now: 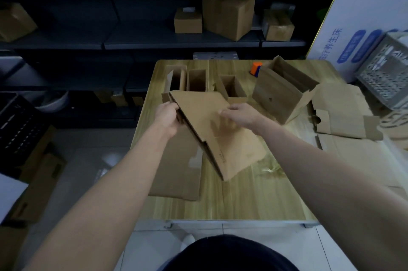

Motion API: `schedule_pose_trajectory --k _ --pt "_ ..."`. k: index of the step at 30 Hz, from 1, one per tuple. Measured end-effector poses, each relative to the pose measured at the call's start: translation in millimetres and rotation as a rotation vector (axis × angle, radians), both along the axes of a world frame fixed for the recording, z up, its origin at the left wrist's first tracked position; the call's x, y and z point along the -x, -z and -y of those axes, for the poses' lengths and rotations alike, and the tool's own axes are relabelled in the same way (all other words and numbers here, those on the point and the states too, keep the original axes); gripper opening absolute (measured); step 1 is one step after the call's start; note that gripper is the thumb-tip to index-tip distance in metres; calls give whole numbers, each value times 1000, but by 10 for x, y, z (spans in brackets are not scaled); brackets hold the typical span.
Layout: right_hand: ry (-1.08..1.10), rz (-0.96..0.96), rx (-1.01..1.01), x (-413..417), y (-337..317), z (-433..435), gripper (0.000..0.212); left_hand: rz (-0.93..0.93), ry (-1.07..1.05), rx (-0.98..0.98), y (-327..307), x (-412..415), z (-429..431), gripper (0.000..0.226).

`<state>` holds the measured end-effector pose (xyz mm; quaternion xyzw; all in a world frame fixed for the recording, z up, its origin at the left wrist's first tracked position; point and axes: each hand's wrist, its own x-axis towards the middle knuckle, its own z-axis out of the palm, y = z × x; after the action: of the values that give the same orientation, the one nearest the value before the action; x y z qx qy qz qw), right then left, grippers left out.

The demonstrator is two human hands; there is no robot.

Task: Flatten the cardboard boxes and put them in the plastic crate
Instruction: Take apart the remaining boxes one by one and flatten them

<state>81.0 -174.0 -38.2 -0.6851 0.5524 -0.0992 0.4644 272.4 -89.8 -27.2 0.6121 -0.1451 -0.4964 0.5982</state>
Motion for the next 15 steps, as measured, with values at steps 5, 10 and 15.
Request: schedule_pose_trajectory --k 5,10,15 --pt "52 -151 -106 188 123 94 95 -109 38 -16 58 -50 -103 17" --pt "68 -54 -267 242 209 19 60 14 -30 -197 249 -129 -119 26" --pt "92 -103 -230 217 237 -44 35 56 329 -451 498 -84 -174 37"
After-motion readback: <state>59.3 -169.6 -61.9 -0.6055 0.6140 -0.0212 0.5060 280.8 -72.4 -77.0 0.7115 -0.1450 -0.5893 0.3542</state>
